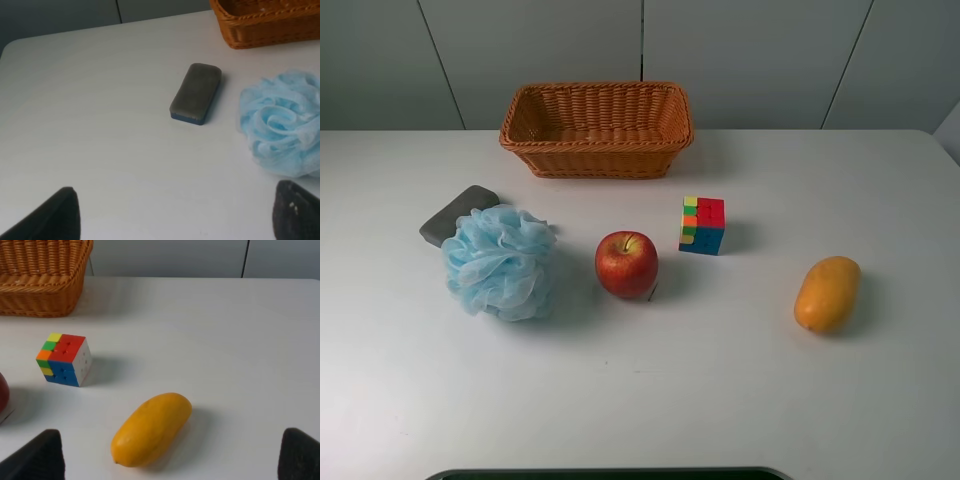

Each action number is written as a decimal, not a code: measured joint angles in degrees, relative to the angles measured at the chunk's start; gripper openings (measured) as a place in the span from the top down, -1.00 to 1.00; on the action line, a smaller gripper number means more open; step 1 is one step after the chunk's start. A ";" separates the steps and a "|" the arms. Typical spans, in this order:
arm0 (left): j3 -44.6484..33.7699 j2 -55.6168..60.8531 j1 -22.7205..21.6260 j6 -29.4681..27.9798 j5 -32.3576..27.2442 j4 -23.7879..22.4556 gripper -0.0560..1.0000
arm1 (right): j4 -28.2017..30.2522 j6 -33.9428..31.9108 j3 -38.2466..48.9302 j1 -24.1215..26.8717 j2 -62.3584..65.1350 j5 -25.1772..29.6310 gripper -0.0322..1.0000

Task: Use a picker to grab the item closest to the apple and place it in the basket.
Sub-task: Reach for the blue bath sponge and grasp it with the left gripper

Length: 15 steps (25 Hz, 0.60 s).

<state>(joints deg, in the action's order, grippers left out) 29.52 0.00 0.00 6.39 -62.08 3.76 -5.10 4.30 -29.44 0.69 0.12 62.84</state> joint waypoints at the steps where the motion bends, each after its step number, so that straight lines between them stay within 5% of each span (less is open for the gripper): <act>1: 0.00 0.00 0.00 0.00 0.00 0.00 -0.51 | 0.00 0.00 0.00 0.00 0.00 0.00 -0.31; 15: 0.00 0.00 0.00 0.00 0.00 0.00 -0.51 | 0.00 0.00 0.00 0.00 0.00 0.00 -0.29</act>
<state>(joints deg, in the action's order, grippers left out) 29.52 0.00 0.00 6.39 -62.08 3.76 -5.10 4.30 -29.44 0.69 0.12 62.84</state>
